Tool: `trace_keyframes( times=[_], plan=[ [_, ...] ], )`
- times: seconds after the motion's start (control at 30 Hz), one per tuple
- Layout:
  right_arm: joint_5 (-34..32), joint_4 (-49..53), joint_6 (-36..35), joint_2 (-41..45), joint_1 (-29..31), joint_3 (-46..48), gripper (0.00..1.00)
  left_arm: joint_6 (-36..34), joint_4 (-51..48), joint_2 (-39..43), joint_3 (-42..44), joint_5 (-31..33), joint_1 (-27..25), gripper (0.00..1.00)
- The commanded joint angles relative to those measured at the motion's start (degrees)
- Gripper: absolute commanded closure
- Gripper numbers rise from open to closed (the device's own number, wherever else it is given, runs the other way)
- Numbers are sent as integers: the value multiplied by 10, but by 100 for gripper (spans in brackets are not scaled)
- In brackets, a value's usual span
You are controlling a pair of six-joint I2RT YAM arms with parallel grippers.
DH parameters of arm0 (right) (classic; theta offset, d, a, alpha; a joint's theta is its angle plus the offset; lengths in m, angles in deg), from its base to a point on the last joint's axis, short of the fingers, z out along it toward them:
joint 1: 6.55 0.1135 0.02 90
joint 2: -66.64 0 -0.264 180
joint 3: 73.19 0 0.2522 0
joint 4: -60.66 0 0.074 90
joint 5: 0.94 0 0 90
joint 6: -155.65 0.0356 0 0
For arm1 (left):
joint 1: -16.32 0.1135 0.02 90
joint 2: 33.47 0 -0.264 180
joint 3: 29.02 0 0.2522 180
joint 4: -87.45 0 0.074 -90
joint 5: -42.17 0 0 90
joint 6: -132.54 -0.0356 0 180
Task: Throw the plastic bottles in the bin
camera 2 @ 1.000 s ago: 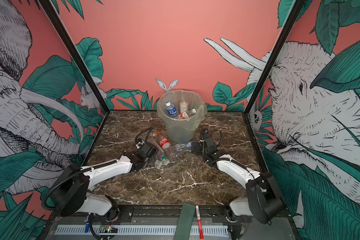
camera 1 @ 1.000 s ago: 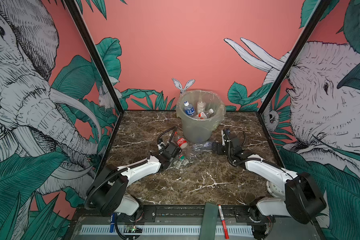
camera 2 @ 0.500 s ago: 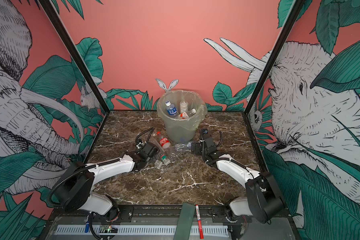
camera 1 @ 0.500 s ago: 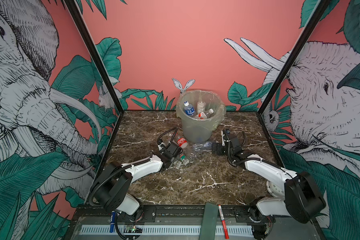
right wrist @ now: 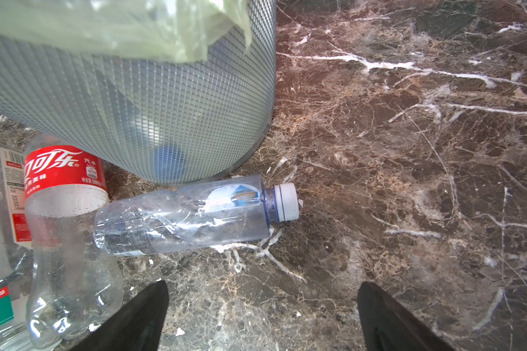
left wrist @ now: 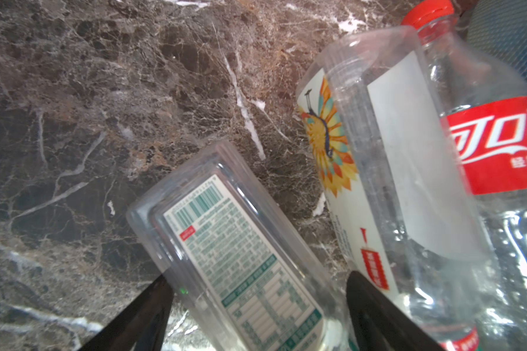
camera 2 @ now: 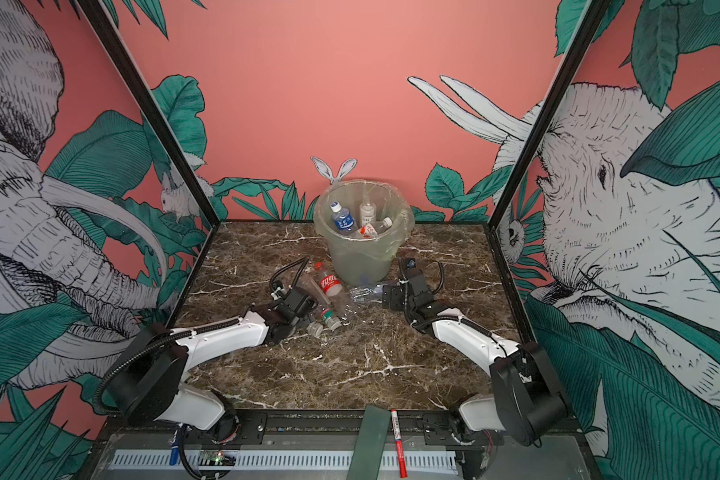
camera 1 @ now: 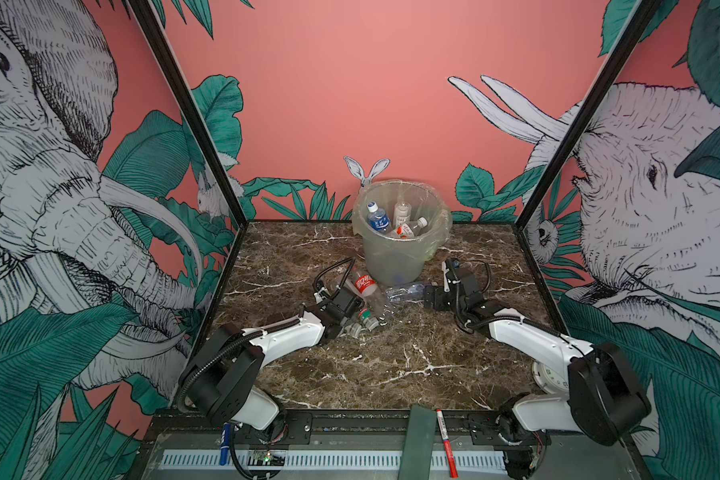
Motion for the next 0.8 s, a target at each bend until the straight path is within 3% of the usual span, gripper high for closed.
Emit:
trace_keyframes(
  times=[0.0,0.77],
  plan=[
    [-6,2,1,-7,-2,-15,1,-9,-24,27,13,4,2,12],
    [1,3,13,-24,-7,-17,1,-168,-33,65,27,-58,41,17]
  ],
)
